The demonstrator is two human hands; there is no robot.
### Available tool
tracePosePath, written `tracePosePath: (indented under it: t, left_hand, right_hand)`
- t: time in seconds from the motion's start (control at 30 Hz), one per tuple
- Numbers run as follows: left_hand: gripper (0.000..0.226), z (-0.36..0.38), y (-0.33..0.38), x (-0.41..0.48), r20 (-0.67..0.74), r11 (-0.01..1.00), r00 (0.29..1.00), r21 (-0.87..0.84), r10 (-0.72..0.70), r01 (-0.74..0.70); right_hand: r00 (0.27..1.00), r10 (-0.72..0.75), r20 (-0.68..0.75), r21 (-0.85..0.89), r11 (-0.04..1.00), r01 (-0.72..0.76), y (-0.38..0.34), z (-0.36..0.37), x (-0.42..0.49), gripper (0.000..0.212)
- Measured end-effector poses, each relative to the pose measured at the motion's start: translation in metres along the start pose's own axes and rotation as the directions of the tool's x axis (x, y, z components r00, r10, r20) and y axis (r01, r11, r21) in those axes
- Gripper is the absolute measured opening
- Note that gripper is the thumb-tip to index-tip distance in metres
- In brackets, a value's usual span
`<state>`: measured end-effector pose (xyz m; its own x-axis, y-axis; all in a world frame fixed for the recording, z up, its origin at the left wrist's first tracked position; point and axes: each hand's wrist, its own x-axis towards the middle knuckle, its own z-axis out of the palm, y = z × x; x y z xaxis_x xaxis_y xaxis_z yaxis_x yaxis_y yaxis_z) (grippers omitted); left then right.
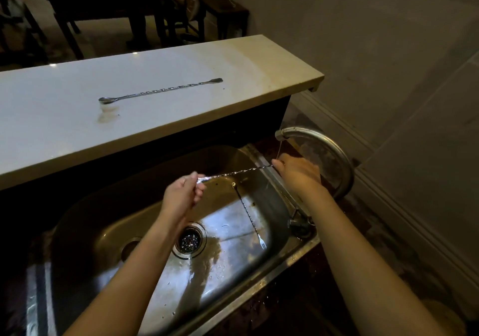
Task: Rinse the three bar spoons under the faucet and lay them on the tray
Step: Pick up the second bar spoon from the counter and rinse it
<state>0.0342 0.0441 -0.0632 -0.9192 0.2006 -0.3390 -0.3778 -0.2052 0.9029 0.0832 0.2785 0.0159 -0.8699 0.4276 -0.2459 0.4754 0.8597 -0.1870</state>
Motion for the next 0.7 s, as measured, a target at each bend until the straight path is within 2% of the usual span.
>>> tracePosePath:
  t: [0.07,0.1,0.13,0.17,0.23,0.27,0.3,0.37,0.43,0.5,0.57,0.6,0.7]
  left_hand:
    - [0.025,0.006,0.022,-0.003,-0.009,0.987,0.991,0.097,0.131,-0.130]
    - [0.026,0.012,0.035,-0.005,-0.008,0.975,0.982,0.122,0.187,-0.184]
    - [0.027,0.020,0.047,-0.006,-0.006,0.962,0.971,0.143,0.237,-0.234]
    - [0.028,0.028,0.060,-0.008,-0.004,0.947,0.959,0.162,0.283,-0.279]
    - [0.030,0.045,0.085,-0.010,-0.012,0.923,0.938,0.188,0.345,-0.337]
    - [0.031,0.053,0.097,-0.010,-0.016,0.915,0.933,0.202,0.359,-0.349]
    - [0.032,0.058,0.107,-0.009,-0.016,0.907,0.930,0.227,0.368,-0.355]
    - [0.034,0.065,0.124,-0.009,0.003,0.860,0.910,0.327,0.414,-0.393]
    - [0.034,0.065,0.132,-0.011,0.040,0.725,0.842,0.487,0.538,-0.487]
    - [0.032,0.057,0.134,-0.013,0.096,0.491,0.722,0.671,0.685,-0.555]
    - [0.036,0.043,0.130,-0.012,0.192,0.232,0.632,0.819,0.750,-0.524]
    - [0.037,0.034,0.127,-0.009,0.239,0.136,0.633,0.864,0.736,-0.485]
    - [0.040,0.011,0.116,0.003,0.330,-0.049,0.702,0.920,0.631,-0.389]
  right_hand:
    - [0.989,0.087,0.118,-0.132,0.989,-0.072,0.000,0.004,-0.003,0.051]
    - [0.985,0.111,0.133,-0.211,0.974,-0.081,-0.001,0.006,-0.005,0.054]
    - [0.989,0.084,0.119,-0.239,0.969,-0.054,-0.002,0.007,-0.008,0.054]
    - [0.996,-0.002,0.087,-0.198,0.980,0.020,-0.003,0.009,-0.012,0.050]
    - [0.969,-0.248,0.011,0.078,0.966,0.246,-0.005,0.015,-0.020,0.038]
    - [0.944,-0.330,-0.029,0.256,0.910,0.326,-0.006,0.018,-0.024,0.031]
    - [0.928,-0.366,-0.073,0.393,0.844,0.365,-0.007,0.022,-0.027,0.026]
    - [0.918,-0.350,-0.189,0.519,0.758,0.396,-0.008,0.031,-0.025,0.021]
    - [0.924,-0.280,-0.260,0.575,0.724,0.381,-0.009,0.044,-0.020,0.022]
    - [0.955,-0.204,-0.215,0.635,0.714,0.295,-0.011,0.061,-0.015,0.023]
    - [0.983,-0.123,-0.133,0.624,0.761,0.179,-0.013,0.082,-0.012,0.024]
    - [0.990,-0.086,-0.114,0.593,0.793,0.137,-0.013,0.091,-0.013,0.025]
    - [0.988,-0.018,-0.156,0.541,0.835,0.100,-0.012,0.124,-0.021,0.023]
